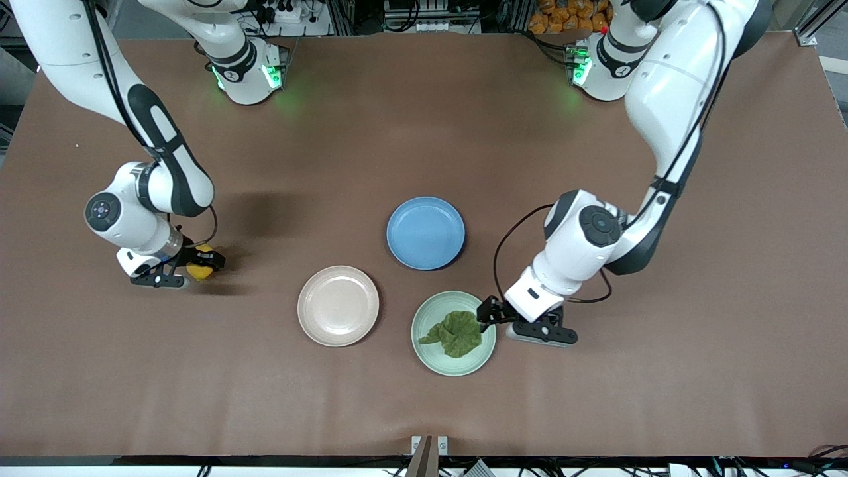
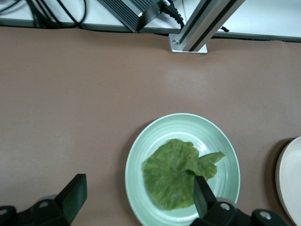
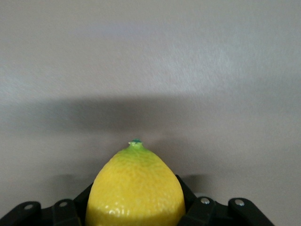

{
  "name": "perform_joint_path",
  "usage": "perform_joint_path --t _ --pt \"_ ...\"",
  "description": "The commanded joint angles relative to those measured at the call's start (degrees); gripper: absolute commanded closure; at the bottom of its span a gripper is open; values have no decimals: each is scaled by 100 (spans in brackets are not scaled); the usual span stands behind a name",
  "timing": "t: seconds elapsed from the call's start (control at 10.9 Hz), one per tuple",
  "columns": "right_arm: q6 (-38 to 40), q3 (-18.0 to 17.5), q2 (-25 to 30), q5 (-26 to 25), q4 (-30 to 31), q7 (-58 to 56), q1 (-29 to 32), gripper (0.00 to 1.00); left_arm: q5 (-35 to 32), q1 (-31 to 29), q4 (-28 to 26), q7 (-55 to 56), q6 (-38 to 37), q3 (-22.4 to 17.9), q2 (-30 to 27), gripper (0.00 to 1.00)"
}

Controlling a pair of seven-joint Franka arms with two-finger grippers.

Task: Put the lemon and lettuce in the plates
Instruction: 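Lower the lettuce onto the green plate and open the left gripper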

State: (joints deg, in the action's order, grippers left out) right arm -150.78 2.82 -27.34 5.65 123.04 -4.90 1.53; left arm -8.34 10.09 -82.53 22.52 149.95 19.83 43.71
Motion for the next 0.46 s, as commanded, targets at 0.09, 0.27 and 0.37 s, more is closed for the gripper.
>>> perform_joint_path --t 0.09,0.27,0.37 --pt "733 -19 79 103 -701 172 -258 61 -159 -288 -246 -160 -1151 38 -714 0" --pt "743 -10 27 103 -929 532 -521 61 -133 -385 -272 -160 -1633 38 -889 0" --pt "838 -10 -8 103 -1096 699 -627 61 -142 -411 -220 -160 -1975 38 -960 0"
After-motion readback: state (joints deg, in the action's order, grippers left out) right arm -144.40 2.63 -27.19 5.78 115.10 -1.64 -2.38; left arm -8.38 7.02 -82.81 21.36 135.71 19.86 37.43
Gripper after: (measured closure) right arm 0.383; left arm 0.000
